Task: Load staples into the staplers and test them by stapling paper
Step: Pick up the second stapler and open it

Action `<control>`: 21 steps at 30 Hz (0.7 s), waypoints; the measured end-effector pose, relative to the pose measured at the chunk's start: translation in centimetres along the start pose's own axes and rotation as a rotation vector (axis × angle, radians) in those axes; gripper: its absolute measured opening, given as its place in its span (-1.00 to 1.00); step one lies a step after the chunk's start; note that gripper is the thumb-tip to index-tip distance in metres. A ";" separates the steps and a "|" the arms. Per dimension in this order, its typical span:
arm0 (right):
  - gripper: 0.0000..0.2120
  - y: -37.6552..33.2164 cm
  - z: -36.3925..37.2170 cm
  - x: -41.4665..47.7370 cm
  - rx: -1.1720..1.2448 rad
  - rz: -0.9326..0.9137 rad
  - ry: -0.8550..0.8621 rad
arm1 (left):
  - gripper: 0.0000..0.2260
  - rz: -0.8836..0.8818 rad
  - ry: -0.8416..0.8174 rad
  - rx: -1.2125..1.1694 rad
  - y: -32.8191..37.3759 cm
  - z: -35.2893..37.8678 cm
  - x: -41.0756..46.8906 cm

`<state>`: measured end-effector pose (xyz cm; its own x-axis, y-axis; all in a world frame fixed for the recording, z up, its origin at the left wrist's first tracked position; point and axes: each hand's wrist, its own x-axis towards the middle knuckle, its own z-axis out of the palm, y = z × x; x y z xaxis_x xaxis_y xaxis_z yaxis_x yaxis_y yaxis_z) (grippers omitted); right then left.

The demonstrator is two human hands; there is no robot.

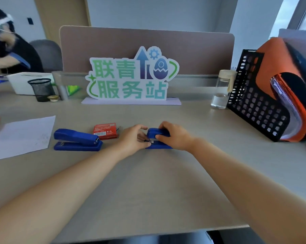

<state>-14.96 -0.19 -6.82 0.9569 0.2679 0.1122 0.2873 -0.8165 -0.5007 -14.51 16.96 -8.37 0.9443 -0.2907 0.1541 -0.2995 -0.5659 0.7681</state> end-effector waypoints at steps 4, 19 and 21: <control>-0.72 -1.1 1.3 0.3 -0.036 -0.077 0.064 | -0.62 -0.010 0.052 0.004 -1.1 -1.0 -2.3; -0.75 -3.2 3.5 -0.8 0.079 -0.238 0.151 | -0.86 -0.113 0.168 0.031 -2.2 -1.1 -4.5; -0.77 -3.3 3.7 -1.0 0.105 -0.221 0.164 | -0.86 -0.116 0.177 0.049 -2.1 -1.1 -4.5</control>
<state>-16.99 4.14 -8.42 0.8681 0.3399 0.3617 0.4917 -0.6877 -0.5341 -17.94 20.29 -10.00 0.9808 -0.0837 0.1763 -0.1895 -0.6254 0.7569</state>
